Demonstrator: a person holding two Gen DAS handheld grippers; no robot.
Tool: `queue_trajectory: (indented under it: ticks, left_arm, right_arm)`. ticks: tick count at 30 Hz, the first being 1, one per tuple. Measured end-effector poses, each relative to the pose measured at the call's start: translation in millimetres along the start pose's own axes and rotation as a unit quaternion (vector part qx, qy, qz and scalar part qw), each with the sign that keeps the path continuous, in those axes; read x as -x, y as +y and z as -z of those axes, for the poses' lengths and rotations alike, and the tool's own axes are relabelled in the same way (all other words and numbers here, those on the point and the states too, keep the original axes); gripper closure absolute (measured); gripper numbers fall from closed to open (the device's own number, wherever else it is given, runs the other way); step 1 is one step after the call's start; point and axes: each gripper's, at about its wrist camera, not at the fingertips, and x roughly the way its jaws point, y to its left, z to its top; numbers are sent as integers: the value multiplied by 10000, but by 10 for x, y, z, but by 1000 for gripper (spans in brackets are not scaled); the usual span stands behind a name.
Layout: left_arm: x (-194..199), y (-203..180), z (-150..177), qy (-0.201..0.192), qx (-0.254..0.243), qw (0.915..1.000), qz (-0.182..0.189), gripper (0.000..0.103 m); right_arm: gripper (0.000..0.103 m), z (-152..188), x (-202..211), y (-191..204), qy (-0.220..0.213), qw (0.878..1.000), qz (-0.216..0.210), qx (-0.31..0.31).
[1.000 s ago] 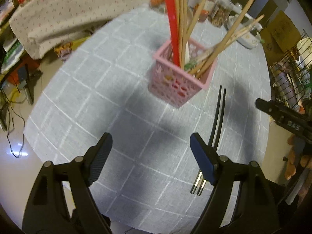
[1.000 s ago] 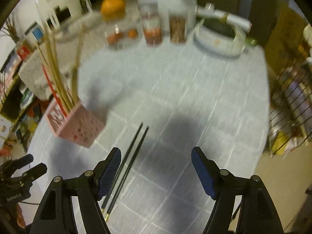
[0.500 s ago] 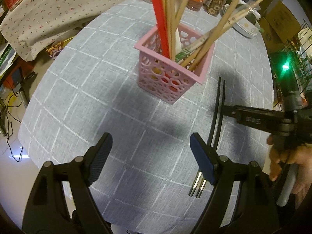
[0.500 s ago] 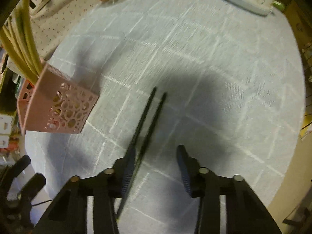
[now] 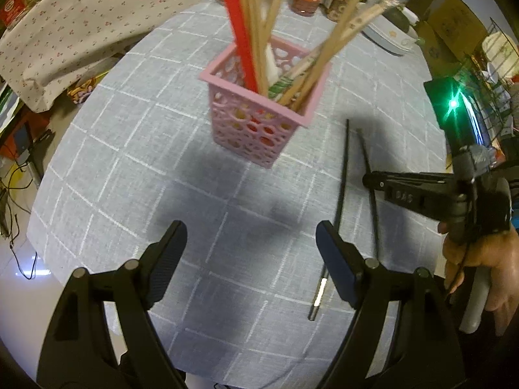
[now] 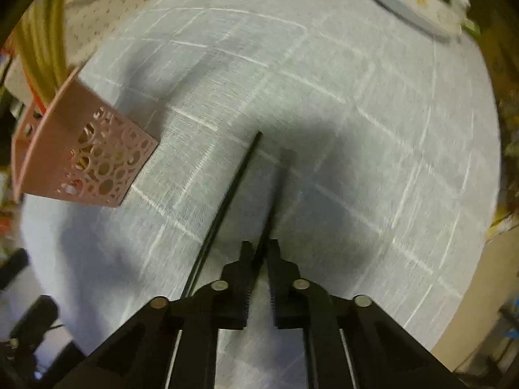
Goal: Organize utensils
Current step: 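Close the left tool on one black chopstick while the right tool closes on the other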
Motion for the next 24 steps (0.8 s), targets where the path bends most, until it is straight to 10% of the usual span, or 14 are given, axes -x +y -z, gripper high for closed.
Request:
queue_trajectory:
  ticks: [6, 14, 24]
  left_arm:
    - [-44, -360, 30, -68, -567, 9979, 297, 23]
    - [-385, -1007, 48, -142, -1513, 9882, 189, 63]
    - [-815, -1092, -210, -243, -1167, 9929, 42, 77]
  right_arm:
    - [97, 215, 292, -404, -271, 9993, -248, -122]
    - [97, 453, 510, -919, -363, 9975, -478, -382]
    - [96, 306, 633, -1040, -422, 9959, -725, -324]
